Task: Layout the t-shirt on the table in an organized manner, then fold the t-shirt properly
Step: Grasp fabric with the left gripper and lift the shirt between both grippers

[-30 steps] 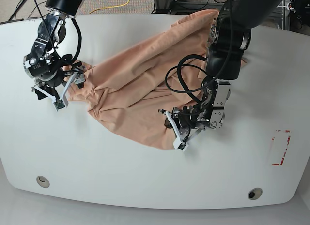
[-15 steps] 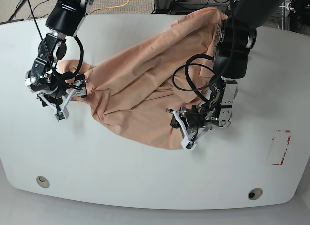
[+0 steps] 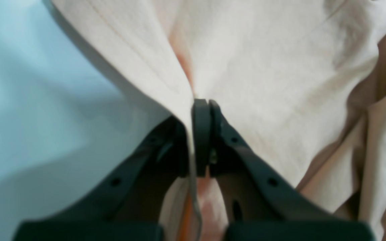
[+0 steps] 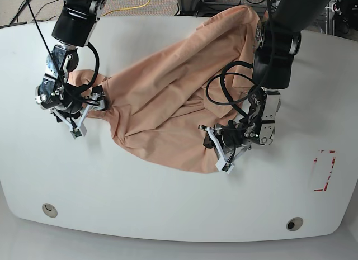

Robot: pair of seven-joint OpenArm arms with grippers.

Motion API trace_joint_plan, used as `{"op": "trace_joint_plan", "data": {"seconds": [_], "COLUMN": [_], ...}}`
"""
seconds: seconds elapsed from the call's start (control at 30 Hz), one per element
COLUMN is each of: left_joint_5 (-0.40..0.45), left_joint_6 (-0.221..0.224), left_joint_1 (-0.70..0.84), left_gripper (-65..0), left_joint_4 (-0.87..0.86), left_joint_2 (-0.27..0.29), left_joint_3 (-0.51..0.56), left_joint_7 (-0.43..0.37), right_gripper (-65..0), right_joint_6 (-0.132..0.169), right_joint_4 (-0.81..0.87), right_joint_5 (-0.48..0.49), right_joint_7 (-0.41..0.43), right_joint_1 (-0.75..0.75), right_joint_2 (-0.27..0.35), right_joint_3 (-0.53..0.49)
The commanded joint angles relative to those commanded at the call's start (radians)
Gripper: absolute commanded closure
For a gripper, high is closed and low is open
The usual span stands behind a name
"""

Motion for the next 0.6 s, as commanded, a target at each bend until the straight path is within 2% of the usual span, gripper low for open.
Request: {"op": "trace_joint_plan", "data": {"seconds": [0.1, 0.2, 0.37, 0.47, 0.5, 0.53, 0.6], "left_joint_5": [0.000, 0.000, 0.000, 0.000, 0.000, 0.000, 0.000], "left_joint_6": [0.000, 0.000, 0.000, 0.000, 0.000, 0.000, 0.000], "left_joint_1": [0.000, 0.000, 0.000, 0.000, 0.000, 0.000, 0.000], "left_gripper": [0.0, 0.0, 0.0, 0.0, 0.0, 0.0, 0.0], "left_joint_4": [0.000, 0.000, 0.000, 0.000, 0.000, 0.000, 0.000], "left_joint_2": [-0.002, -0.002, -0.003, -0.005, -0.009, -0.020, -0.032], "left_joint_3": [0.000, 0.000, 0.000, -0.002, -0.002, -0.002, -0.002], "left_joint_7": [0.000, 0.000, 0.000, 0.002, 0.002, 0.002, 0.002], "right_gripper": [-53.6, -48.8, -27.3, -5.9, -1.7, 0.0, -1.4], "right_joint_6": [0.000, 0.000, 0.000, 0.000, 0.000, 0.000, 0.000], "right_joint_4": [0.000, -0.002, -0.015, -0.043, -0.044, -0.044, -0.041], "right_joint_5": [0.000, 0.000, -0.003, -0.005, -0.005, -0.005, -0.005], "right_joint_7": [0.002, 0.020, 0.051, 0.052, 0.052, 0.052, 0.052], "right_joint_1": [0.000, 0.000, 0.000, 0.002, 0.002, 0.002, 0.000], "right_joint_2": [-0.003, -0.011, -0.020, -0.018, -0.018, -0.017, -0.017], "right_joint_3": [-0.011, -0.011, -0.012, -0.012, -0.012, -0.012, -0.011]}}
